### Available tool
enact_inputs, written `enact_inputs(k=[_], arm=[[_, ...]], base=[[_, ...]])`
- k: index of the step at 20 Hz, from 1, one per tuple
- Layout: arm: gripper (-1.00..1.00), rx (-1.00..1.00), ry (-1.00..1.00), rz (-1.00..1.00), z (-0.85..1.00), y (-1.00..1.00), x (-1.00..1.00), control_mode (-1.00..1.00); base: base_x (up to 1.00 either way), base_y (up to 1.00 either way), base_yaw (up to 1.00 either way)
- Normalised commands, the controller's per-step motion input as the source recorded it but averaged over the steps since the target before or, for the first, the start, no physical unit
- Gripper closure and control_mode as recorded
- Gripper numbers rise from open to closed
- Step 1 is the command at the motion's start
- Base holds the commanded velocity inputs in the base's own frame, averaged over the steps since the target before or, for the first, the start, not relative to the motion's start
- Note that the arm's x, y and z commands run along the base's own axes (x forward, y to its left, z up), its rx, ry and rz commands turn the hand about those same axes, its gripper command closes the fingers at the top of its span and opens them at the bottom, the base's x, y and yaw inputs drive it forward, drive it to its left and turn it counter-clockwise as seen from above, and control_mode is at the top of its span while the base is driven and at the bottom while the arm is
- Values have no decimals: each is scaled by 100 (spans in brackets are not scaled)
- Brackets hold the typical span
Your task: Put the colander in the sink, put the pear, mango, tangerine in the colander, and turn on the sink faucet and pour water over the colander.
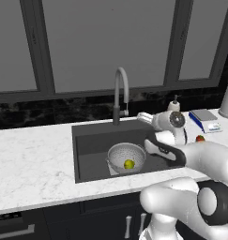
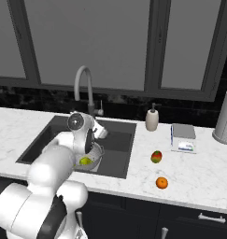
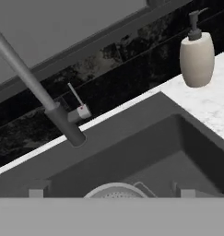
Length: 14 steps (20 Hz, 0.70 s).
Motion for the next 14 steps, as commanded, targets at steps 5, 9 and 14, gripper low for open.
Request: enact_inputs(k=[5, 9, 14], arm=[[-100, 0, 14, 0, 51, -96, -31, -100], [-100, 0, 21, -1, 32, -98, 7, -100], [-100, -9, 28, 0, -17, -86, 2, -100]], base=[[0, 0, 0], [0, 0, 0], [0, 0, 0]])
